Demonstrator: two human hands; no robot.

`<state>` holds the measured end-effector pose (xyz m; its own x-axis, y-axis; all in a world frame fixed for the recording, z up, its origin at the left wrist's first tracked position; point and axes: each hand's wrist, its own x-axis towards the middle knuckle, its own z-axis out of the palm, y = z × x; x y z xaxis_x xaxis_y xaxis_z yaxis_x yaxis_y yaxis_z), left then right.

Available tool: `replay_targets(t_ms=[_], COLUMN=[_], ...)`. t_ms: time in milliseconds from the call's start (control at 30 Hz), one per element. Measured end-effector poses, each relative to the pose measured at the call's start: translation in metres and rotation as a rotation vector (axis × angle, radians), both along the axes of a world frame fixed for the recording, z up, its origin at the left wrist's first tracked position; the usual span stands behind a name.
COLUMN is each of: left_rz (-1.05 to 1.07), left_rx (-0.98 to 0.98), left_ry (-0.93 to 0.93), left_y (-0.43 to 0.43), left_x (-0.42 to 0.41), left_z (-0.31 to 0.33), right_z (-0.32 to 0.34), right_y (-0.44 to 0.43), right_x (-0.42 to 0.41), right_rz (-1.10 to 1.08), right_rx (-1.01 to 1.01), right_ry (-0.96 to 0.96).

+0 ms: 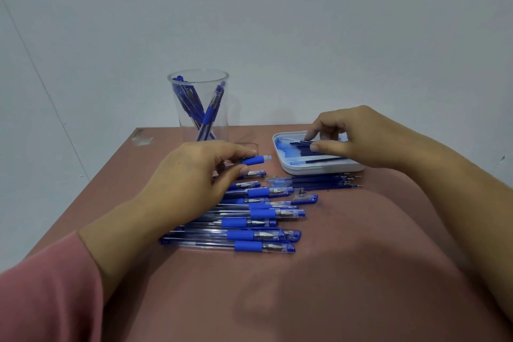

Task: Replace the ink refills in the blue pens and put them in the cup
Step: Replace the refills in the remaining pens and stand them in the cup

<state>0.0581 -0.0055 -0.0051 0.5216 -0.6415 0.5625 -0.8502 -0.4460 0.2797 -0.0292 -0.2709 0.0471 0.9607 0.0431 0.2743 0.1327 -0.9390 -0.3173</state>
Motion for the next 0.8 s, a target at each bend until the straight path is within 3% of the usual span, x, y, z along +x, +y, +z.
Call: replay_targets(t_ms=[133,300,467,800], left_rz=[-0.003,-0.031,-0.040,-0.086], left_rx=[-0.021,-0.061,-0.083,-0.106], left_ry=[-0.005,0.015,0.024,0.057], left_y=[0.002,0.000,0.000,-0.001], left_x=[0.001,-0.002,-0.003,-0.003], left_z=[0.000,0.001,0.001,0.000], right_z=[0.006,-0.004,-0.011,-0.010], right_y=[0.010,0.010,0.016,0.025], right_x=[-0.031,-0.028,-0.024,-0.029], right_rz=[0.031,0.034,0.096,0.088], right_rx=[0.070,0.089,0.194,0.143], right_ry=[-0.059,-0.002,-0.101,-0.065])
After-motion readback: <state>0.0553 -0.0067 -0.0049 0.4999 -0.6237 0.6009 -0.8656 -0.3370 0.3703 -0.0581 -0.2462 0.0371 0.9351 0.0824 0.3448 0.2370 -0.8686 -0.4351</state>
